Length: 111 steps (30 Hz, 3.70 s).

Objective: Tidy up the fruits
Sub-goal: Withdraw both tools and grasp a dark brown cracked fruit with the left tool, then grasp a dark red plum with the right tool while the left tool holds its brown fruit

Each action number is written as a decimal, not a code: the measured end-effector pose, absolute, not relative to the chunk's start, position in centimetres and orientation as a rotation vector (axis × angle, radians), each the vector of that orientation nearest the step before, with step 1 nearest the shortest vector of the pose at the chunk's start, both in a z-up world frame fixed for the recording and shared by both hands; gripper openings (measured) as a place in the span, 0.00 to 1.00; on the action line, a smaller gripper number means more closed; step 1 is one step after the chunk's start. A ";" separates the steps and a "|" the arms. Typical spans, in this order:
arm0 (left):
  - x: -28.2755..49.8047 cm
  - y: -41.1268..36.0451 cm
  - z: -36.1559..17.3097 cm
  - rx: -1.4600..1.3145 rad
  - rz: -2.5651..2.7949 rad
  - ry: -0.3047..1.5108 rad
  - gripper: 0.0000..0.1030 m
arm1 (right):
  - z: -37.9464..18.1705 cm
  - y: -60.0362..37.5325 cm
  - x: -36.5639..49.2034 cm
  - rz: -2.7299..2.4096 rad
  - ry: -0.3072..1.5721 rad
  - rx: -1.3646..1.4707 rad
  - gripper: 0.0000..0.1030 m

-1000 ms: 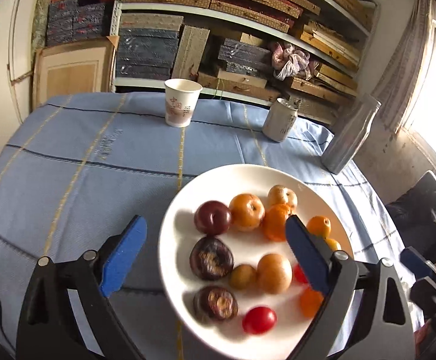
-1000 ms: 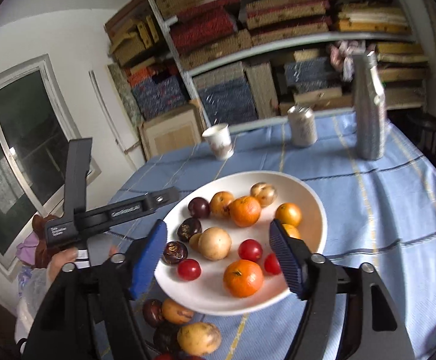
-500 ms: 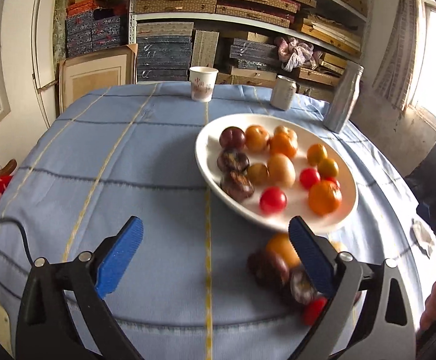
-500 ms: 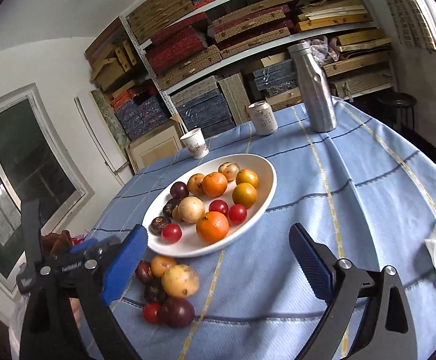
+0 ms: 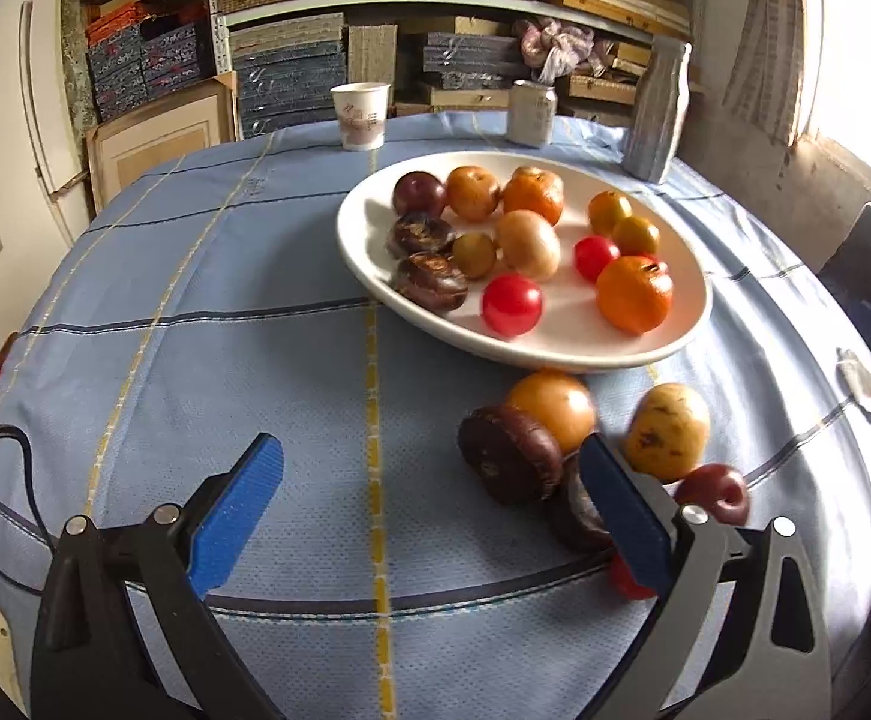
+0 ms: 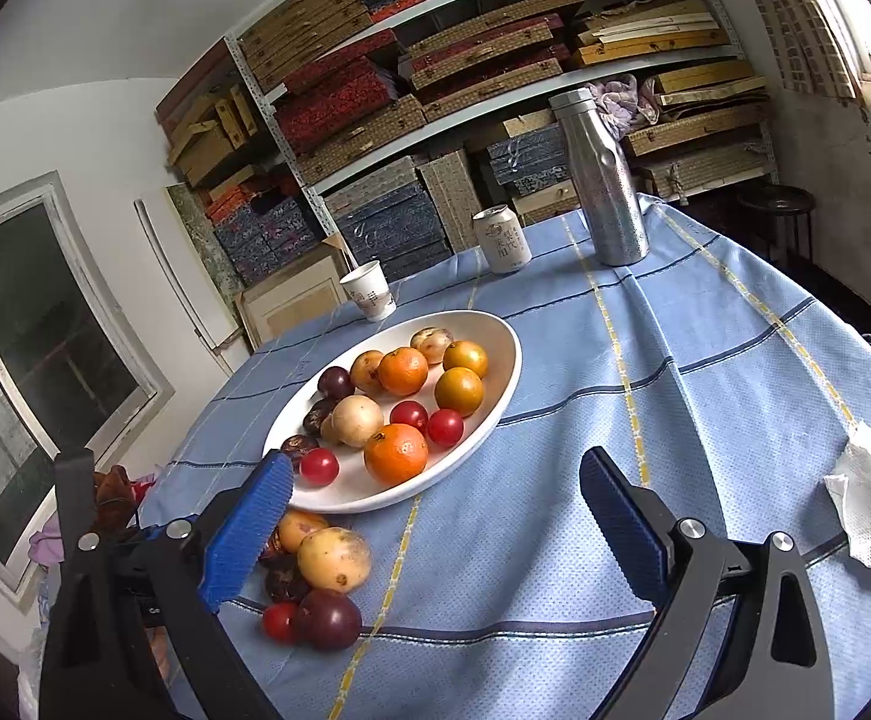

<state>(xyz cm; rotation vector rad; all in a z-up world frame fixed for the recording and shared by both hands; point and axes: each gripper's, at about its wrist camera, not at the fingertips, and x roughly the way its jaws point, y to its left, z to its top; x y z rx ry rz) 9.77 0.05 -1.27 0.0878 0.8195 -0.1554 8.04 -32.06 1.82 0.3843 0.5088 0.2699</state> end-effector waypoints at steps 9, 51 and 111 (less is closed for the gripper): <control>8.6 6.4 0.0 -0.012 0.012 0.761 0.96 | 1.8 -32.0 7.9 0.276 0.502 0.391 0.94; 10.7 0.2 -3.4 0.134 -0.210 0.891 0.66 | 0.9 -31.4 8.5 0.290 0.575 0.393 0.94; 10.8 1.3 -3.1 0.121 -0.126 0.868 0.41 | -2.3 -21.2 7.7 0.521 0.878 0.023 0.38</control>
